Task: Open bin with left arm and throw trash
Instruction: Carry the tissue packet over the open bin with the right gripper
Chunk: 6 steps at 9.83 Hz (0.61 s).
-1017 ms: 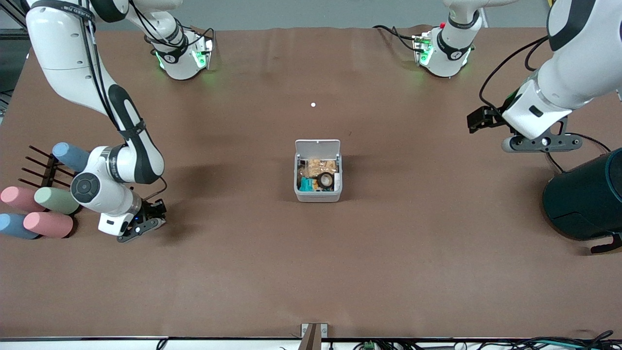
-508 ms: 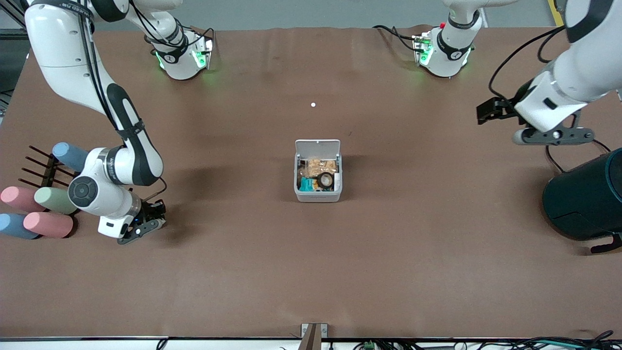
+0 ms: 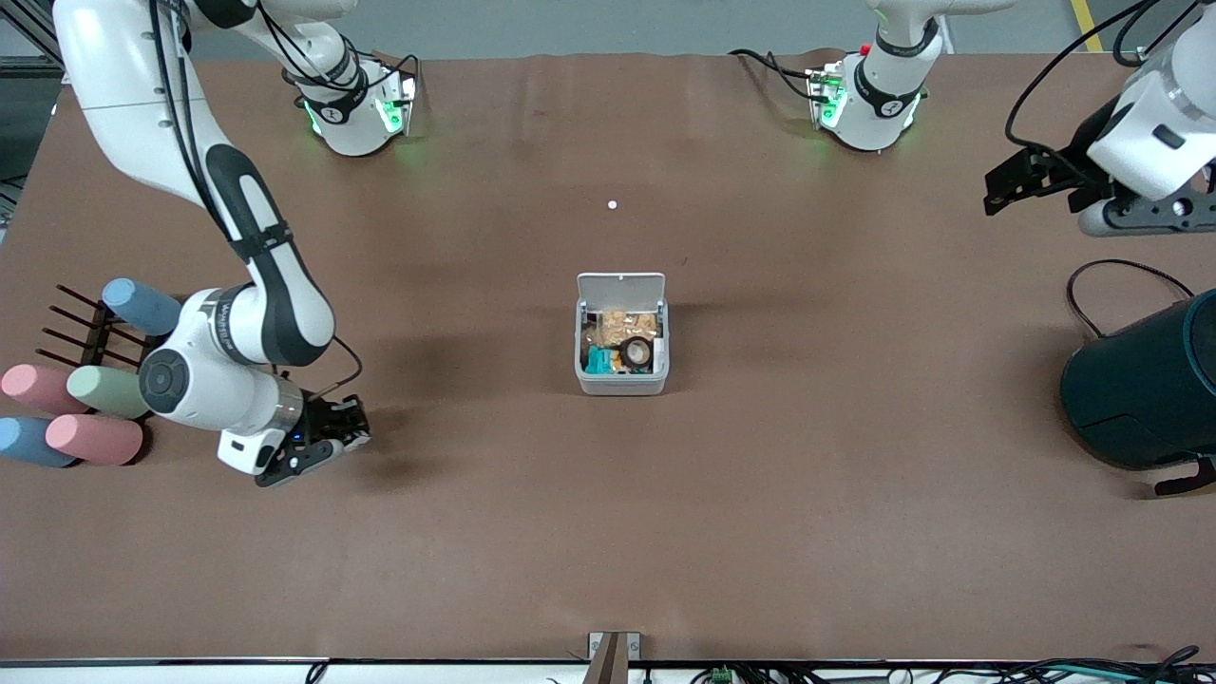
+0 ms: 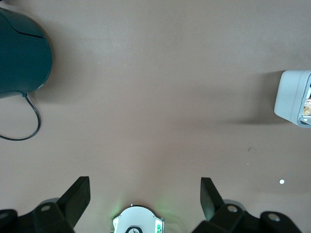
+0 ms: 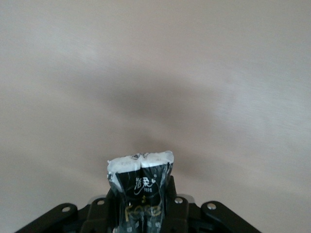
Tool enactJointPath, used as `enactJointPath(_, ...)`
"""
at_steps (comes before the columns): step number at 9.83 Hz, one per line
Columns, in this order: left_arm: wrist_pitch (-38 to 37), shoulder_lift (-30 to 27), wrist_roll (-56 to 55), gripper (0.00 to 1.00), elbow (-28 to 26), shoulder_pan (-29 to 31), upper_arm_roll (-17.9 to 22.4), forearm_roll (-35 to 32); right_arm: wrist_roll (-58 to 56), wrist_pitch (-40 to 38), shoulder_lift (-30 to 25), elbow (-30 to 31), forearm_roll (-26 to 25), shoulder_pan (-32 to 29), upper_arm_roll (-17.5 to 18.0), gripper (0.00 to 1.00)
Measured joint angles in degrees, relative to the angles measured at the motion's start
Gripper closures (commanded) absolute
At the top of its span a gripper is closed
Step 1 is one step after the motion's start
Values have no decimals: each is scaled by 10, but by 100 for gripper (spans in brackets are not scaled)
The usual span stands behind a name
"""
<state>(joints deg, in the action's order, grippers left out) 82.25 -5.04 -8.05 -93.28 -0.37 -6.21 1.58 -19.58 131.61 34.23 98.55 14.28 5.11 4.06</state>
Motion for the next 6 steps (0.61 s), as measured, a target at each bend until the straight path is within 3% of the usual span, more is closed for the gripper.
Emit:
enactJointPath(3, 15, 22, 2, 0, 9, 1, 17, 0, 198, 2, -13, -10, 3, 13, 88, 62)
enactJointPath(6, 18, 75, 2, 0, 39, 5, 19, 0, 365, 3, -17, -35, 3, 62, 115, 62)
